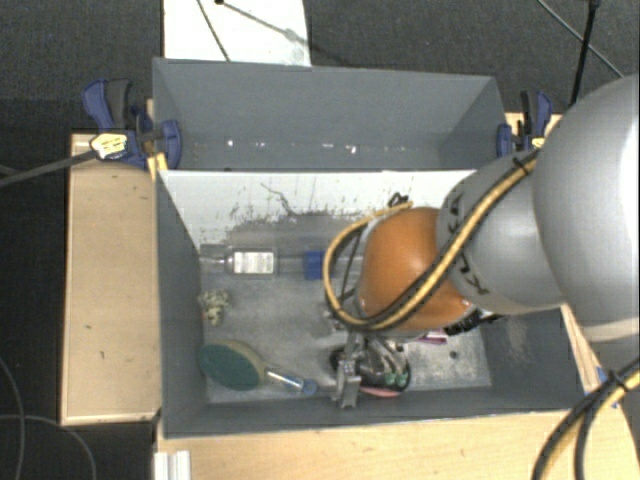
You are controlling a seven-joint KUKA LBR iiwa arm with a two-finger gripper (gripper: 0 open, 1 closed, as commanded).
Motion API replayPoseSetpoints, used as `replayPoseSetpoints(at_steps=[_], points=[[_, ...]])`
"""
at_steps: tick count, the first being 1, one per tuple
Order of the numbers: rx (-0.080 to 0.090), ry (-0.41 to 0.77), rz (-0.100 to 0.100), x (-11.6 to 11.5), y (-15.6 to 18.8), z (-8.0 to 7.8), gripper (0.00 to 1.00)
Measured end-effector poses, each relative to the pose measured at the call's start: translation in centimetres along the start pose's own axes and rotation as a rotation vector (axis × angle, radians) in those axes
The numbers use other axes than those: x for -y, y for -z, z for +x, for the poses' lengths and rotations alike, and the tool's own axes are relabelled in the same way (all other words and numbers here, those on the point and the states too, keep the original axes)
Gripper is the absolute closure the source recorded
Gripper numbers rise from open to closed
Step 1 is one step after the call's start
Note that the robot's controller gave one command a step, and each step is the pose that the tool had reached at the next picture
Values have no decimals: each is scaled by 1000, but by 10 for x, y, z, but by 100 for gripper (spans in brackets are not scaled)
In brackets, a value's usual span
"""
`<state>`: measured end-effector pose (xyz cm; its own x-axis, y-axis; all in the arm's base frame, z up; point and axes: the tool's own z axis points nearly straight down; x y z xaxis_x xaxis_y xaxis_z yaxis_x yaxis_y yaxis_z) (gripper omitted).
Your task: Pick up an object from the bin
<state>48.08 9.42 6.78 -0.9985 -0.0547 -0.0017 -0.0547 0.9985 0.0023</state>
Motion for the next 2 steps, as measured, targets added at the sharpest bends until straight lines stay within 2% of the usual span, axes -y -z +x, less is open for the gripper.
replayPoseSetpoints(at_steps=[1,2], points=[[4,142,3,37,33,6,0],[4,38,1,30,33,5,0]])
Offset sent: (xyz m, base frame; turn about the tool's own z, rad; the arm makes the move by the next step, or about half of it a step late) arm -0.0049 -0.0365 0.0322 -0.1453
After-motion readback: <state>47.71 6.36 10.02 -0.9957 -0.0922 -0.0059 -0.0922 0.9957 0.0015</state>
